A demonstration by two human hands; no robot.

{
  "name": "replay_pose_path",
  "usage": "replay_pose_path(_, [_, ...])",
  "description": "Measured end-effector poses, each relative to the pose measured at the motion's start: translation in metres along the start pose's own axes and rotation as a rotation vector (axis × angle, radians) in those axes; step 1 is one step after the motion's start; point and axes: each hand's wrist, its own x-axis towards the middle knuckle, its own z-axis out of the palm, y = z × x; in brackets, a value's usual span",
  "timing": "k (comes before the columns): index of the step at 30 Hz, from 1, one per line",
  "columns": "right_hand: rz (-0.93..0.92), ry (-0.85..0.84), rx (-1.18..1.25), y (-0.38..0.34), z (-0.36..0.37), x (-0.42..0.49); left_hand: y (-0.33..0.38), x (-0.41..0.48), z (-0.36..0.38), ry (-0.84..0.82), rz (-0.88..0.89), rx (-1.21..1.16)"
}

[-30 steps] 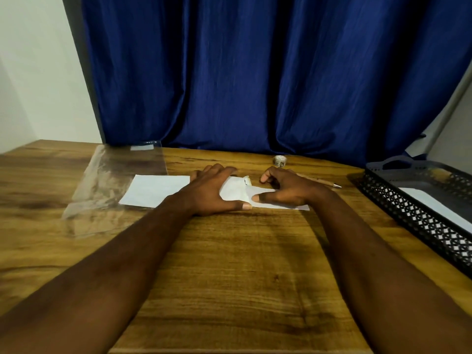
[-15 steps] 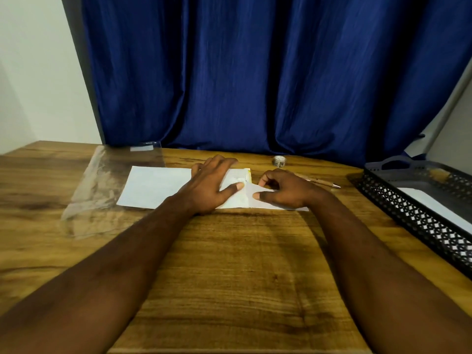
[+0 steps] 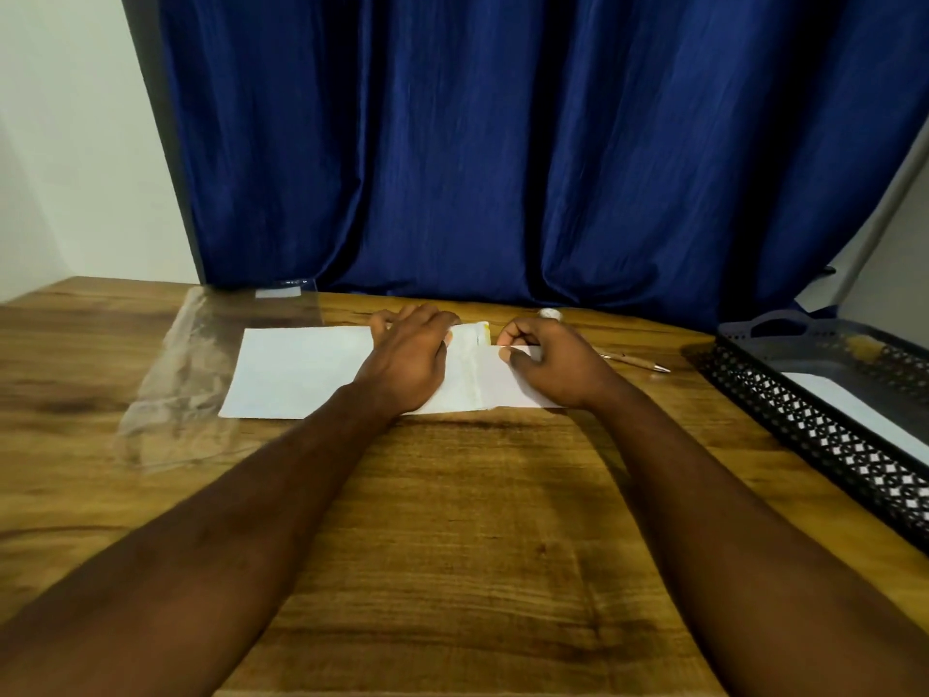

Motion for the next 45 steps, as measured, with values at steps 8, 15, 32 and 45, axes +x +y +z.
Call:
replay_pose_path(8, [-0.025, 0.130, -0.032, -0.011, 0.005, 0.005, 0.008, 0.005, 0.001, 0.070, 0.046, 0.007])
replay_pose_path(15, [0.196, 0.044, -0.095, 0.013, -0.018, -0.006, 0.001, 0.004, 0.000, 0.089, 0.013, 0.008])
replay_pose_path(32, [0.303, 0.148, 0.355, -0.006, -0.009, -0.004, 0.007, 0.004, -0.004, 0.129, -0.022, 0.001])
replay_pose_path(45, [0.288, 0.206, 0.479, -0.036, 0.023, -0.005, 0.007, 0.004, -0.003, 0.130, -0.019, -0.008])
